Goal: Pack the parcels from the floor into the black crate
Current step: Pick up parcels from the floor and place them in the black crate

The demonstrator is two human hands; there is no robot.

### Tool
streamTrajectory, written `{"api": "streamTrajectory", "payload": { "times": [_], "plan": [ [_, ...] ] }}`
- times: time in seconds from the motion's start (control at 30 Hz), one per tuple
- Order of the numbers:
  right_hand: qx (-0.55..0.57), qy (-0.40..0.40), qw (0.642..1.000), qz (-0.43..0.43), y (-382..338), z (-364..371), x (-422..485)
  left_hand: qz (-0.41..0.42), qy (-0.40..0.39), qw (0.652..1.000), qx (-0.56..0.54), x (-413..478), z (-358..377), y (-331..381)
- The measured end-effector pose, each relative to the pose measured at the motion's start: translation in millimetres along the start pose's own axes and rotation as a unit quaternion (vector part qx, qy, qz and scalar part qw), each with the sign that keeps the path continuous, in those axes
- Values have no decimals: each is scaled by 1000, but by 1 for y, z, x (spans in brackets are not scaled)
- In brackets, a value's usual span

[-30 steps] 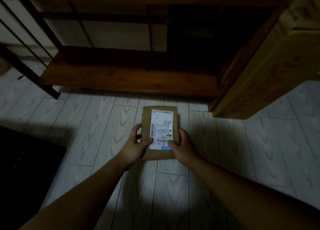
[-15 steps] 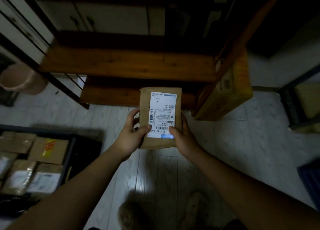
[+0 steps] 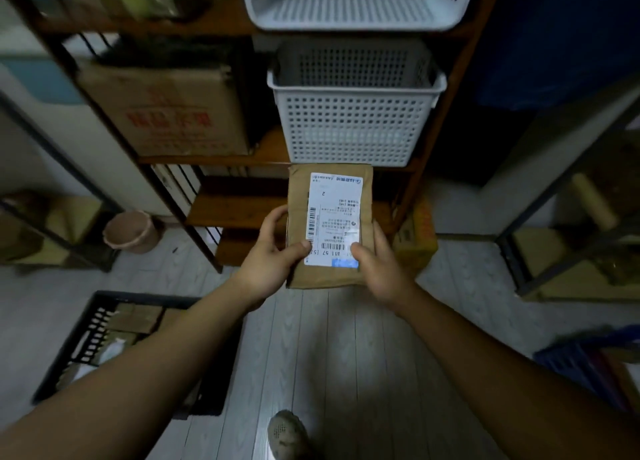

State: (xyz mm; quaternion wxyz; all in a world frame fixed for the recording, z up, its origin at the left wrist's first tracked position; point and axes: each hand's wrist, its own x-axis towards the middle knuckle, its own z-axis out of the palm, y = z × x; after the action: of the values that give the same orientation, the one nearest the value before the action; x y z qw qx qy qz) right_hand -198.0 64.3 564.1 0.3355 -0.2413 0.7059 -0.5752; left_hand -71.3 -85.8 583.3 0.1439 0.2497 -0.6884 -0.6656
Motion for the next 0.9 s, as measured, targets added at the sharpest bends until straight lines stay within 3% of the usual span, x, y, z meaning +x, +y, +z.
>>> {"api": "streamTrajectory", "payload": {
  "times": [0.33,0.57,0.9],
  "plan": [
    [-33,-35,994,-93,-91,-23,-97,72,66,994,39,-104,25,96],
    [-39,-21,987,-157,-143,-16,-142,110,60,992,32,-153,18,149],
    [4,-34,985,-171,-177,97,-172,109,90,989,44,-236,-80,168]
  ]
}}
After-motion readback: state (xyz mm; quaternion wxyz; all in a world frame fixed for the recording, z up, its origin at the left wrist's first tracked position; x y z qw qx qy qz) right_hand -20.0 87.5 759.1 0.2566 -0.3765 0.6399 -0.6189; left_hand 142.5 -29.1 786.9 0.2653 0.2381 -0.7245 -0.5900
